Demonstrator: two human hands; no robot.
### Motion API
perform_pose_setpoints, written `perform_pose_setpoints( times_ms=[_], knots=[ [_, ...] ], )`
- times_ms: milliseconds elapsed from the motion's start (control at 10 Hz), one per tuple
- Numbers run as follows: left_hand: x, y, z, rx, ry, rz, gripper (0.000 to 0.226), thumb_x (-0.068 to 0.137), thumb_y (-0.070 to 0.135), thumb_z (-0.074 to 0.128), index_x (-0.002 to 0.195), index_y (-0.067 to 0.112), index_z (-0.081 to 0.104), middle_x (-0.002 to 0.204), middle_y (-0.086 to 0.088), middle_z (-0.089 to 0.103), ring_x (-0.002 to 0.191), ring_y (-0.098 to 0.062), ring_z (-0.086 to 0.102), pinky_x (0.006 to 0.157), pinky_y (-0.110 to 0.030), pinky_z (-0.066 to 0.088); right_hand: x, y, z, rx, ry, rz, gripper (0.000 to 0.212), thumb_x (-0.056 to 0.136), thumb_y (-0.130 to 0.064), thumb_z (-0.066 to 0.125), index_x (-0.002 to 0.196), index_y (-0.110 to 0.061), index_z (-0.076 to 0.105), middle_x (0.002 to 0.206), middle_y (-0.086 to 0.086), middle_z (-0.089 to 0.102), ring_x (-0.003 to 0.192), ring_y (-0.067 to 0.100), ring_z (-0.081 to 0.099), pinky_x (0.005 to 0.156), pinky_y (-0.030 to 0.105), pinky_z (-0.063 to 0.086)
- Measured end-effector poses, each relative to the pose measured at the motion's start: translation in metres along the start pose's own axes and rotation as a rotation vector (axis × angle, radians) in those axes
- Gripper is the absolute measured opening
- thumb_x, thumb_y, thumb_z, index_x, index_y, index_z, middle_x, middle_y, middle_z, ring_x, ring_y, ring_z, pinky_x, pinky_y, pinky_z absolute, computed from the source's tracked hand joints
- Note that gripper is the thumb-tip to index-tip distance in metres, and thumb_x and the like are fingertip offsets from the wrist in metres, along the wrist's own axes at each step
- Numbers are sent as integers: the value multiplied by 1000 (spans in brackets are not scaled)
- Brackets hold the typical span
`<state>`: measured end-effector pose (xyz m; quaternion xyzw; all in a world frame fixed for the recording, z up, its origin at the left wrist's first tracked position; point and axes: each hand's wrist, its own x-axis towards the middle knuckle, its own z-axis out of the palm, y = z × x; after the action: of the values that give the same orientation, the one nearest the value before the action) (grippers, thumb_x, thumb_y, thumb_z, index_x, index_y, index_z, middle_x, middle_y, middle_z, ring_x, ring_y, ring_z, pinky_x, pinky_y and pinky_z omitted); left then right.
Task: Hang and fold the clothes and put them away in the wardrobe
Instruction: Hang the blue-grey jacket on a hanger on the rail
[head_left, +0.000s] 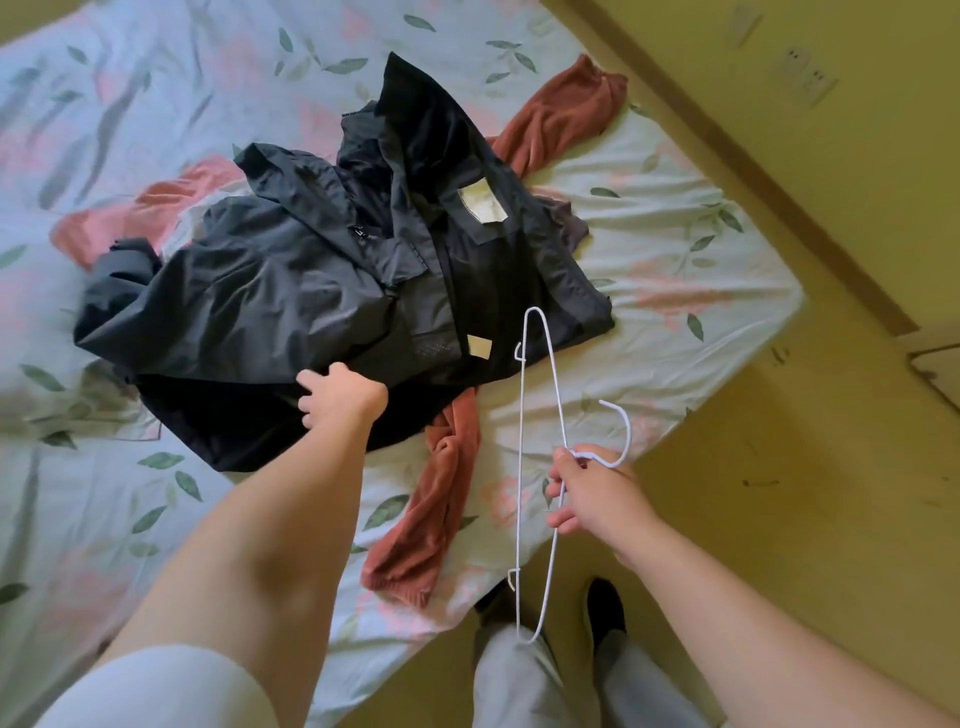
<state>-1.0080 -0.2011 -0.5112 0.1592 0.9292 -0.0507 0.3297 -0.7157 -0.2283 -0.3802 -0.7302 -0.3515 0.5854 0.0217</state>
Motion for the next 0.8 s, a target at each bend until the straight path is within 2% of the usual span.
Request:
perform_pose_setpoints(
  times_ms=[100, 200, 300, 400, 500, 600, 700, 800],
  knots=[
    [11, 0, 4, -523, -97, -230, 62, 79, 23, 74, 132, 4, 48, 141, -18, 43, 113, -38, 54, 92, -49, 55, 4, 6, -6, -9, -10, -16, 30, 106, -31, 51, 98, -5, 65, 94, 19, 69, 60, 27, 61, 50, 30, 50],
    [19, -3, 16, -1051, -247, -219, 46, 88, 19, 75, 128, 4, 55, 137, -15, 59, 123, -32, 61, 95, -48, 56, 8, 14, -11, -49, -12, -29, 30, 106, -32, 50, 98, -7, 66, 97, 19, 70, 61, 27, 63, 50, 29, 53],
    [20, -8, 19, -1098, -216, -182, 25, 95, 27, 64, 115, 13, 62, 132, -12, 65, 120, -25, 65, 98, -38, 55, 11, 19, -18, -72, -9, -47, 29, 106, -31, 51, 96, -8, 66, 97, 20, 70, 62, 28, 65, 56, 35, 57],
    [25, -17, 17, -1121, -253, -171, 41, 100, 28, 58, 134, 5, 57, 135, -13, 64, 122, -25, 64, 99, -35, 53, 11, 20, -20, -100, -15, -62, 30, 106, -33, 50, 97, -9, 66, 97, 19, 71, 63, 28, 68, 65, 41, 60],
    [32, -16, 19, -1072, -314, -182, 49, 99, 33, 62, 139, 7, 52, 140, -12, 60, 123, -27, 63, 98, -36, 55, 10, 21, -18, -85, -6, -67, 29, 105, -33, 51, 97, -9, 66, 97, 20, 70, 61, 26, 67, 61, 37, 60],
    [40, -12, 15, -1017, -348, -289, 60, 92, 42, 72, 140, 13, 50, 139, -4, 58, 108, -25, 68, 87, -35, 59, 13, 21, -13, -53, -4, -81, 28, 104, -33, 53, 95, -10, 66, 96, 20, 71, 58, 23, 65, 53, 30, 56],
    [51, -5, 16, -999, -386, -281, 61, 91, 47, 72, 140, 18, 49, 128, 1, 59, 88, -23, 70, 73, -34, 59, 16, 21, -7, -38, -1, -108, 26, 104, -32, 53, 94, -11, 66, 91, 16, 70, 56, 23, 65, 51, 29, 55],
    [58, -2, 19, -1006, -380, -279, 48, 98, 37, 66, 139, 18, 50, 126, 1, 63, 85, -17, 67, 68, -28, 54, 19, 23, -5, -34, 1, -123, 26, 104, -32, 53, 94, -12, 67, 89, 14, 70, 56, 22, 66, 51, 29, 56]
  ],
)
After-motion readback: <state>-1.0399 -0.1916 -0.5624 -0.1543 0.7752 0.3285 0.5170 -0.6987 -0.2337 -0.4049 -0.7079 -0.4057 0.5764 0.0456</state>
